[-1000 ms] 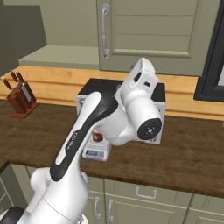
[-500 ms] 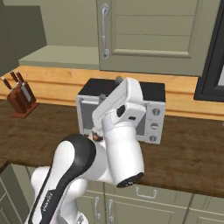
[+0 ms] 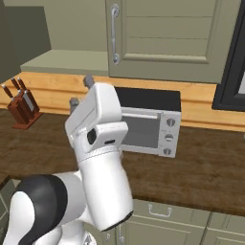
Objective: Pick the canned food and place it on the digital scale for weighing, and close the cabinet.
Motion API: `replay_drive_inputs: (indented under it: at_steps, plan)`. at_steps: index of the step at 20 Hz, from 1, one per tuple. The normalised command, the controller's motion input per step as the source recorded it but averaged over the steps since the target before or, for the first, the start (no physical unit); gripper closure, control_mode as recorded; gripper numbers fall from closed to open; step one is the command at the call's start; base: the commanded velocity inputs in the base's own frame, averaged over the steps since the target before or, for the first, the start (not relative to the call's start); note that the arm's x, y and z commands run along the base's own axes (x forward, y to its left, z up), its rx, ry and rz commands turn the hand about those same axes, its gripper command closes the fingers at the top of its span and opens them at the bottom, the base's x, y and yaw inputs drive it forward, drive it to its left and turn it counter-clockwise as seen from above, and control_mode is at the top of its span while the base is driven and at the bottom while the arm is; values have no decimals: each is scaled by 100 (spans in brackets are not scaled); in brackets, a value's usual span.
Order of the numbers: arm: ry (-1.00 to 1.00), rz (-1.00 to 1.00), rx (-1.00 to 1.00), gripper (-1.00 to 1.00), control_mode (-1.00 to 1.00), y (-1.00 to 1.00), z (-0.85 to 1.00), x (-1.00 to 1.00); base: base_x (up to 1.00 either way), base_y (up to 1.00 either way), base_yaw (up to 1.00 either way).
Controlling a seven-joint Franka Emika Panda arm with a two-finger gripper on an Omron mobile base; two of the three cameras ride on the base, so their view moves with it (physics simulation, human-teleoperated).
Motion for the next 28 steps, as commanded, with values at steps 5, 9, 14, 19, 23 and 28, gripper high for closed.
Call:
replay_drive_inputs:
  at_steps: [5,9,14,19,23,28]
  plan:
    - [-22,-1,-7,-100,-100,100,4,-100,0,0,0]
    - [-29,-5,-6,-100,-100,100,-10,-90,0,0,0]
    - [-30,-5,-7,-100,-100,100,-15,-71,0,0,0]
    - [-16,0,-4,-100,-100,100,-62,-50,0,0,0]
    - [0,0,0,-100,-100,100,-100,-30,0,0,0]
    - [0,0,-1,-100,-100,100,-100,-36,0,0,0]
